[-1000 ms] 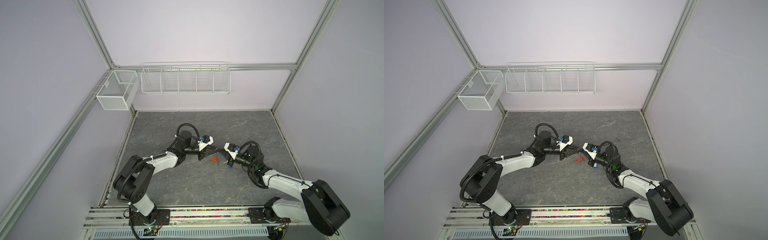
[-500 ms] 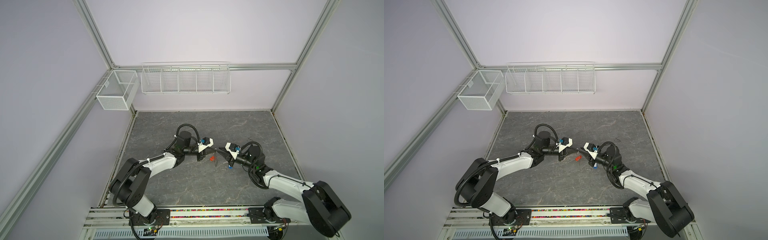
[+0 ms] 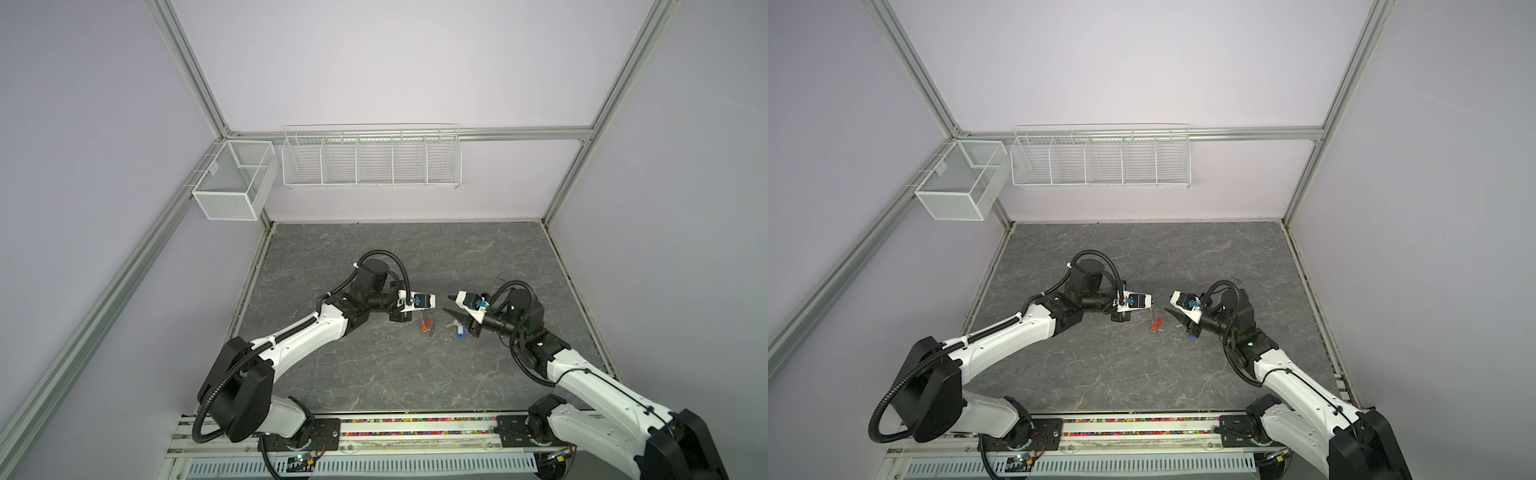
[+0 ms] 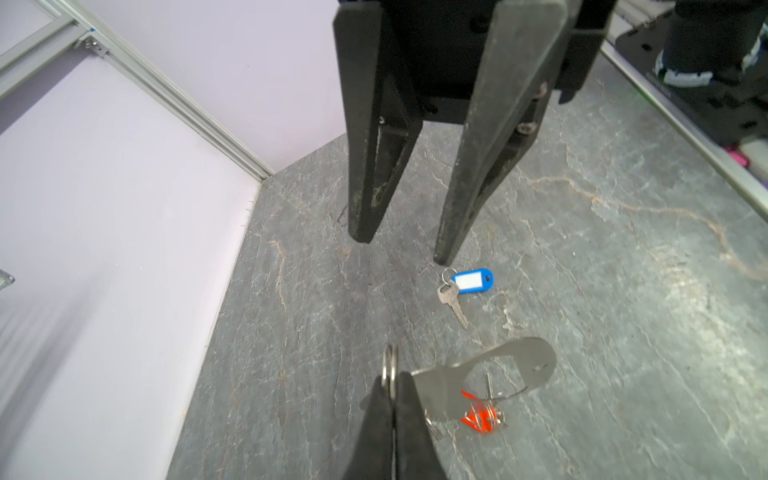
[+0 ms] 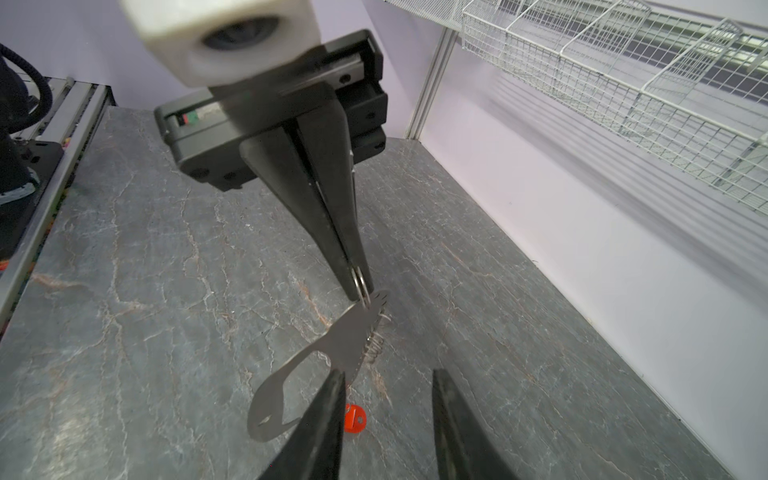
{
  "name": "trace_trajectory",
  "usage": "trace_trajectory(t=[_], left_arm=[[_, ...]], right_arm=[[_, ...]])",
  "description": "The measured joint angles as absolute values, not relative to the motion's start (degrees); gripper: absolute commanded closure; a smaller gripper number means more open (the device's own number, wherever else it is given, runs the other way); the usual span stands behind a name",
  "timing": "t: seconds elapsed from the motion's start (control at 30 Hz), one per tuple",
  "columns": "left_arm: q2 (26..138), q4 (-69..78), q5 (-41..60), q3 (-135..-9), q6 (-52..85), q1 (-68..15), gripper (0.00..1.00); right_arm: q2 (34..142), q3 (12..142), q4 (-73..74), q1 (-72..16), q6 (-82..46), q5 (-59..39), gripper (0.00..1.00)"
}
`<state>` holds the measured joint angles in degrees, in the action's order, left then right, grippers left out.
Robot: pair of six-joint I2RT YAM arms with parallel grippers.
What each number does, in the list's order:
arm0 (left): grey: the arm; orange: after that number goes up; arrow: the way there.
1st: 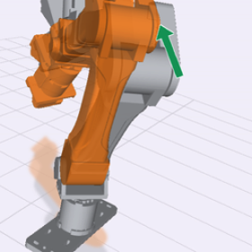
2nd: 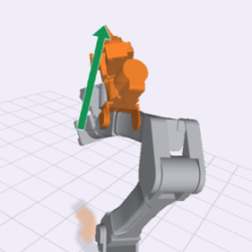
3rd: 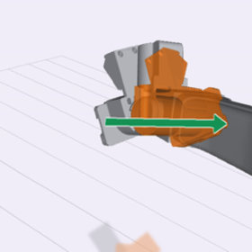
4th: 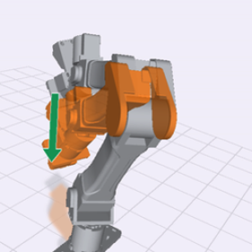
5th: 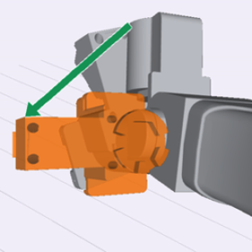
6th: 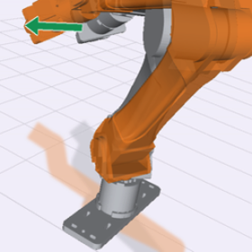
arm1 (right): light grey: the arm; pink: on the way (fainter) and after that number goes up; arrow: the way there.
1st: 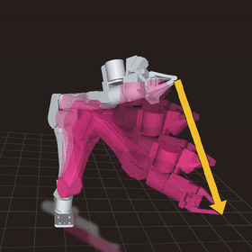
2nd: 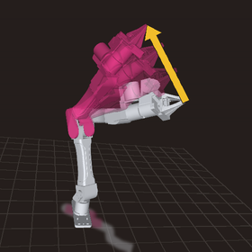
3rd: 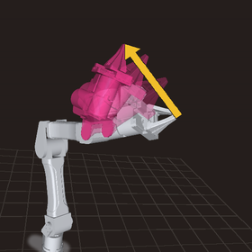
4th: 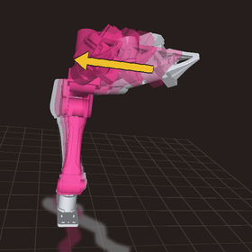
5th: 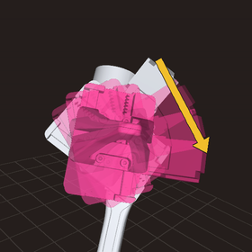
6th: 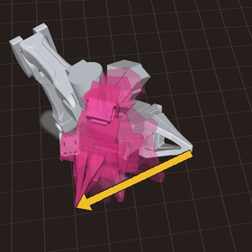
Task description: Put the keys on the keyring
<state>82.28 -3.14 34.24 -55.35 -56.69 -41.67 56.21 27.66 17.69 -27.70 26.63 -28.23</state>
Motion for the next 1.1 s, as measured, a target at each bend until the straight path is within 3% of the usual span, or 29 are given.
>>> trace_trajectory(t=[0.77, 1.1], left_arm=[[83.53, -16.97, 29.17, -64.25, -65.67, -45.19, 1.0], [84.82, -18.81, 28.27, -65.41, -66.11, -45.34, 1.0]], right_arm=[[63.09, 29.69, 23.42, -29.85, 25.28, -29.89, 0.71], [63.13, 29.91, 23.94, -30.11, 25.06, -31.4, 0.83]])
